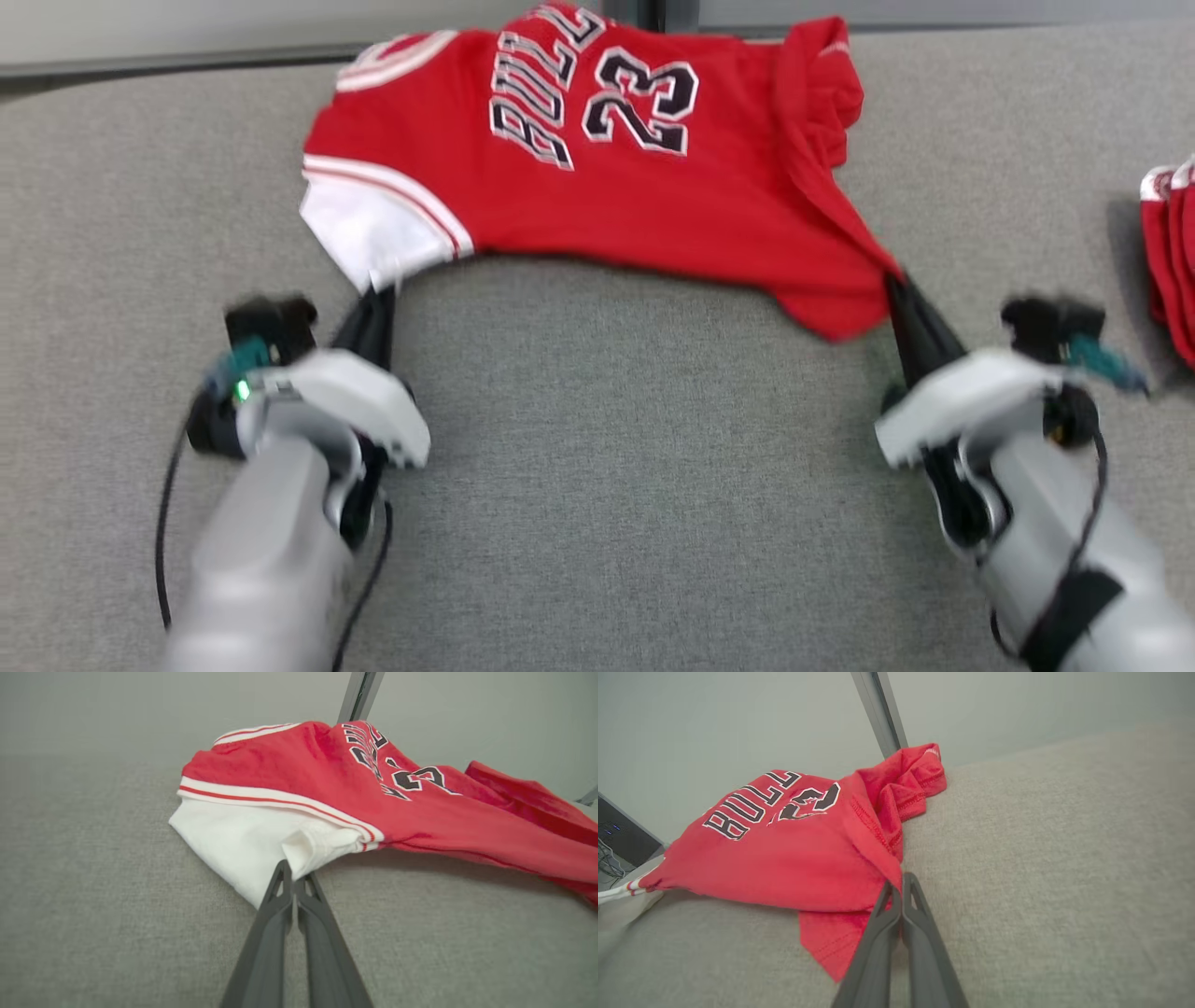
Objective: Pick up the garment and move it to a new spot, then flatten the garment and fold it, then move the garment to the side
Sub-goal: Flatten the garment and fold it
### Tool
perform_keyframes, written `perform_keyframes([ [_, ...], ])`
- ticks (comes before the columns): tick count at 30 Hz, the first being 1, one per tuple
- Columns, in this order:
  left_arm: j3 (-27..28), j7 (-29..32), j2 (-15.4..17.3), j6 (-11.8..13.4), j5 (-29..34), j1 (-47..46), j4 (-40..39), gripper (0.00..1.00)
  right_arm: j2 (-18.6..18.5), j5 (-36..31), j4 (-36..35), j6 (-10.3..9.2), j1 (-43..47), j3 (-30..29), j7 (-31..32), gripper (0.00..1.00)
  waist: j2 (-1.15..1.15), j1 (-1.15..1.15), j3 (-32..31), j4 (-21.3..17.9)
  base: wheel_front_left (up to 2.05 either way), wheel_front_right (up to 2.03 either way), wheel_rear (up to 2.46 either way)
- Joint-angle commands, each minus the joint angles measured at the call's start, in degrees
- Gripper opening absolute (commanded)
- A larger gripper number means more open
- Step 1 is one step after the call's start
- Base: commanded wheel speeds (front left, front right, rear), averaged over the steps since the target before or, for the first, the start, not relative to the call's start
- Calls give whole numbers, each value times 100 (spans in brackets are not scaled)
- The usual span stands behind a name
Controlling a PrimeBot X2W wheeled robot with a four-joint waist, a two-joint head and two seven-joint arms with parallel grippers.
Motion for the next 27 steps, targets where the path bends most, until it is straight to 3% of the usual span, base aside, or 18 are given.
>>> perform_keyframes([
  [1,-25,-6,20,-3,-21,318,-159,0,-78,4,-189,0,390,-80,-22,0,0,0,-214,61,0,0,0],
  [13,189,-4,97,97,152,3111,-2153,0,-353,-463,-1757,-1,3172,-977,-23,0,0,0,-1235,161,0,0,0],
  [16,223,27,127,234,121,3760,-2613,0,-368,-590,-1978,-1,3689,-1204,-25,0,0,0,-1477,171,0,0,0],
  [27,180,1319,164,1000,-133,6081,-5222,0,-199,-1251,-2774,-6,5235,-2123,391,0,0,0,-1934,261,0,0,0],
])
